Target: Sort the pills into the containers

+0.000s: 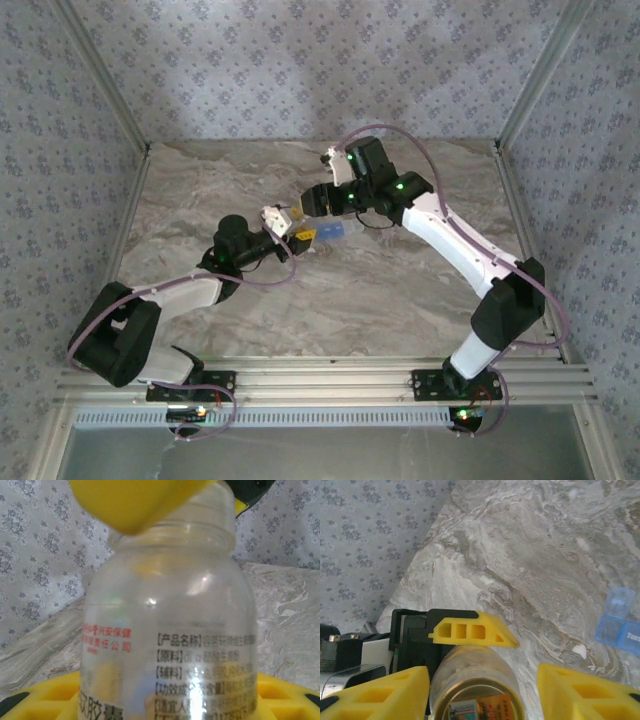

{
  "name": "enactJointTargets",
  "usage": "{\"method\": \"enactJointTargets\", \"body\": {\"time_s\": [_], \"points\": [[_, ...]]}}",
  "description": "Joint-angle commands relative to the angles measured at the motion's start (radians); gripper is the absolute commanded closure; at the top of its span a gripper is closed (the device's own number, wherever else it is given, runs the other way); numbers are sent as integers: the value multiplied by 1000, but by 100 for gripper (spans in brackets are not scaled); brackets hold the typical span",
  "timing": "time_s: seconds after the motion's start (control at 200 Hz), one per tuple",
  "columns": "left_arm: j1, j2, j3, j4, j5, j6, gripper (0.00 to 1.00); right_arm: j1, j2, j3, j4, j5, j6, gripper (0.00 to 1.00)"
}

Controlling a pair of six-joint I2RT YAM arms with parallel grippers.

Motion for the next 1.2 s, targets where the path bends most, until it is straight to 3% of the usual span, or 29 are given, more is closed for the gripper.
{"method": "enactJointTargets", "body": {"time_s": [0.0,0.175,0.3,0.415,0.515,0.695,0.825,0.865,0.915,0.95,1.199], "points": [[-8,-4,32,61,-5,-33,82,6,2,-8,6,-62,-11,48],[2,-10,42,86,61,-71,82,-8,-26,-48,7,-151,-138,70],[53,-6,54,93,210,-121,82,-37,-82,-114,22,-236,-318,82],[88,-1,58,128,366,-162,82,-65,-120,-162,-10,-381,-576,83],[89,-11,89,45,465,-138,82,-66,-140,-176,-53,-441,-769,83],[81,-15,125,-71,557,-93,82,-61,-113,-84,-343,-504,-1201,83],[63,-27,153,-149,580,-42,81,-69,-52,13,-475,-466,-1344,73],[54,-31,171,-200,583,-12,81,-73,-25,60,-514,-453,-1355,62],[41,-39,187,-257,581,27,81,-78,7,116,-558,-450,-1356,42],[36,-43,192,-276,577,41,81,-78,27,153,-586,-450,-1351,36],[35,-41,175,-261,473,51,81,-86,12,235,-589,-477,-1209,23]]}}
